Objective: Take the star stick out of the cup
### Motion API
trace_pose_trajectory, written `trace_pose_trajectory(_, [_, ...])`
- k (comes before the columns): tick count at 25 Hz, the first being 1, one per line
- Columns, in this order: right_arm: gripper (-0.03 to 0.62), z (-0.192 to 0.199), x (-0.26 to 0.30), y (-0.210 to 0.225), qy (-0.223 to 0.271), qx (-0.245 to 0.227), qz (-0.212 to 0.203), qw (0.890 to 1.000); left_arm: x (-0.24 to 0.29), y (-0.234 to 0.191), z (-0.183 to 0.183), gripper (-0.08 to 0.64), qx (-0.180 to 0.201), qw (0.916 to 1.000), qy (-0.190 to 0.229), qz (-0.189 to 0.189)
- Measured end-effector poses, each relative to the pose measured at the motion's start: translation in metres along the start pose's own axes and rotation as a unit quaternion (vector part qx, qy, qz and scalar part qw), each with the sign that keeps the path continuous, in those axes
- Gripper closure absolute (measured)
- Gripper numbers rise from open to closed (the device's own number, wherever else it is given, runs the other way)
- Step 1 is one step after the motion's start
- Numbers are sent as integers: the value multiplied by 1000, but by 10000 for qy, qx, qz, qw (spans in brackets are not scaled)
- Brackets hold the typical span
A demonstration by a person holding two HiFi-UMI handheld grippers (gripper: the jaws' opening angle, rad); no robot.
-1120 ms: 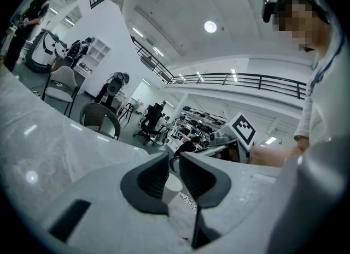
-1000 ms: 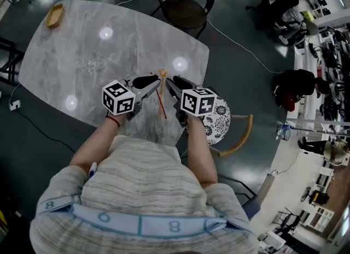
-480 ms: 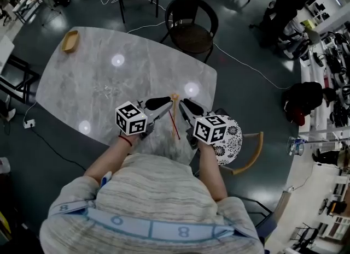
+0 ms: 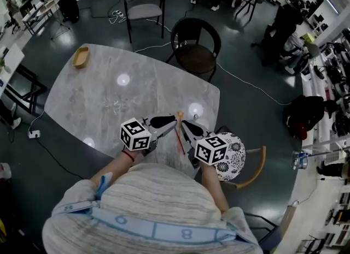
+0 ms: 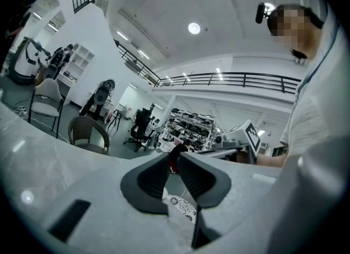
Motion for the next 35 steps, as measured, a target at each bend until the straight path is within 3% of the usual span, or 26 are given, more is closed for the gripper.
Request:
trace_pose_trajectory(11, [583,14,-9,-24,71,34,-41,10000,-20,13,7,505,18,10000,21,43])
trace_pose_trajectory(25, [583,30,-9,-34,13,134,2,9999,-19,29,22,505,-11,9991,-197,371])
trace_pose_trajectory(35, [583,28,-9,-30,-61,127,70,9999,-17,25,18,505,-61,9991,-104,398])
Point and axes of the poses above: the fingertips, and each gripper's own axes: x forward along the fingers, y to its right, z out of its underside, the point moved 3 cm from there along -x, backward along the fingers, and after that the axes turned 12 degrees about -y, right-handed, at the moved point
